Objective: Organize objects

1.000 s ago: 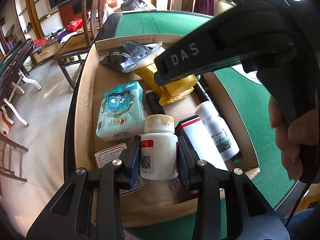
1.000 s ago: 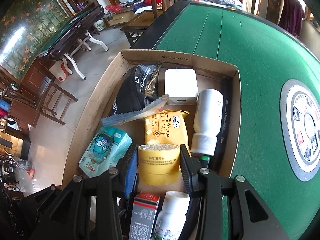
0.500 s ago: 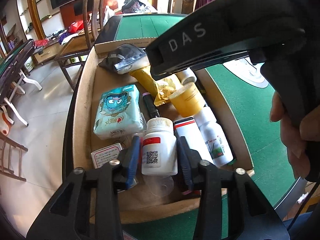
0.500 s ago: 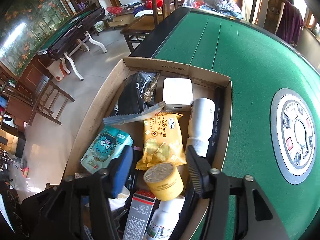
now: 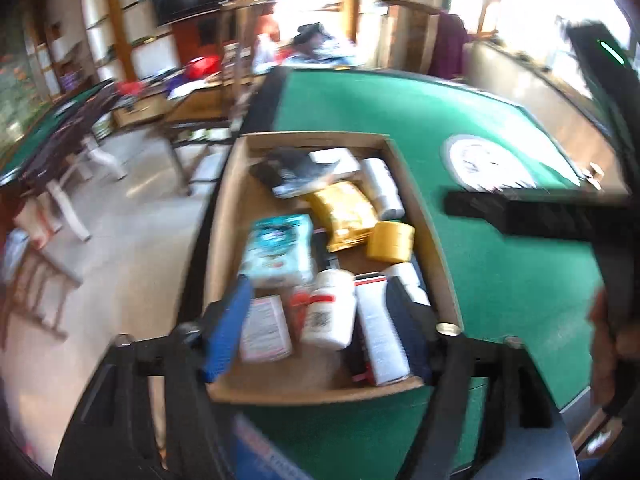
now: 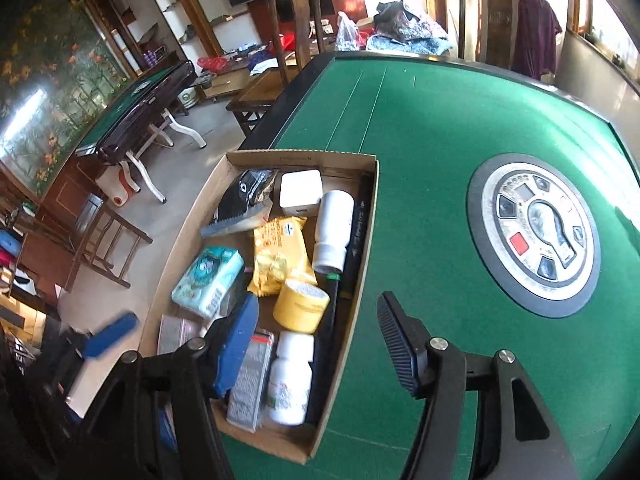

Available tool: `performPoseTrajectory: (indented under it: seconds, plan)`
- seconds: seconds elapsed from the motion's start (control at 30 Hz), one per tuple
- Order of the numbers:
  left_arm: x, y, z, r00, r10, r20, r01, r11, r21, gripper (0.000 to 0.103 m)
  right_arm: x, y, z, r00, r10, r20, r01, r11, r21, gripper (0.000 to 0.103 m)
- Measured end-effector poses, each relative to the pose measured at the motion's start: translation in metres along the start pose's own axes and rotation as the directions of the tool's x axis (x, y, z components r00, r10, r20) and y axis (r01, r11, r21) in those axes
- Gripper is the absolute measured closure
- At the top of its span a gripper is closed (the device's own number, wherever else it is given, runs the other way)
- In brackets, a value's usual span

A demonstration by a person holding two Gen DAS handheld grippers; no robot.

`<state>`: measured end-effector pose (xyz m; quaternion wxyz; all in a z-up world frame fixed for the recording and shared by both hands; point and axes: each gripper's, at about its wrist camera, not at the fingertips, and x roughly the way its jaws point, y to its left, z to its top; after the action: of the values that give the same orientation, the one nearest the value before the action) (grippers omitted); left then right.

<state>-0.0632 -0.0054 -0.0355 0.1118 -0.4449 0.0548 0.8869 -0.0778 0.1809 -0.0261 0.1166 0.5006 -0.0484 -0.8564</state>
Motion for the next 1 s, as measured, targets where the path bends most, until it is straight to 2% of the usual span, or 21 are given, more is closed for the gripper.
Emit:
performPoseTrajectory:
  seconds: [0.1,0.2,0.3,0.37,0.47,0.67,0.7,0.77,0.83,0.87,0.9,1.0]
  plan:
    - [-0.020,0.003,-0.004,1.000,-0.003,0.016,0.004,0.998,-0.055,0.027,-0.014,-0.003,-0.021,1.000,0.015,0.002,-0.015,0.999,-0.034,0.041]
    - [-0.036,0.000,-0.008,0.999,0.051,-0.007,-0.051,0.995,-0.081,0.027,-0.023,-0.007,-0.041,0.999,0.037,-0.021,-0.039,0.998,-0.053,0.041]
    - [-0.057,-0.002,-0.009,1.000,0.009,0.009,-0.007,0.993,-0.118,0.027,-0.029,-0.007,-0.057,0.998,0.045,-0.039,-0.048,0.995,-0.085,0.041]
    - [-0.064,-0.007,-0.007,0.999,0.016,-0.027,-0.019,0.992,-0.124,0.027,-0.035,-0.008,-0.064,0.998,0.048,-0.040,-0.051,0.994,-0.100,0.041]
    - [-0.071,-0.009,-0.008,0.999,-0.033,-0.038,0.027,0.986,-0.164,0.027,-0.045,-0.007,-0.069,0.998,0.049,-0.026,-0.052,0.991,-0.120,0.041]
    - [-0.063,-0.009,-0.018,0.999,-0.028,-0.017,0.024,0.983,-0.182,0.027,-0.048,0.003,-0.075,0.999,0.047,-0.026,-0.051,0.984,-0.169,0.041]
    - [-0.062,-0.008,-0.021,1.000,-0.007,-0.009,0.005,0.984,-0.180,0.028,-0.048,0.005,-0.076,0.999,0.048,-0.023,-0.052,0.983,-0.175,0.041]
    - [-0.061,-0.010,-0.025,0.996,0.094,-0.005,-0.094,0.986,-0.137,0.031,-0.050,0.010,-0.076,0.999,0.047,-0.008,-0.048,0.981,-0.189,0.041]
    - [-0.063,-0.015,-0.029,0.976,0.216,0.023,-0.213,0.973,-0.089,0.031,-0.050,0.015,-0.075,0.999,0.042,0.004,-0.041,0.977,-0.207,0.041]
    - [-0.065,-0.016,-0.032,0.967,0.253,0.042,-0.249,0.966,-0.073,0.031,-0.050,0.017,-0.075,0.999,0.036,0.011,-0.033,0.976,-0.214,0.041]
    - [-0.068,-0.016,-0.033,0.964,0.260,0.053,-0.257,0.964,-0.069,0.031,-0.050,0.019,-0.074,0.999,0.032,0.016,-0.027,0.976,-0.216,0.040]
    - [-0.072,-0.011,-0.035,0.972,0.223,0.070,-0.219,0.973,-0.068,0.031,-0.046,0.022,-0.070,0.999,0.031,0.017,-0.026,0.976,-0.216,0.038]
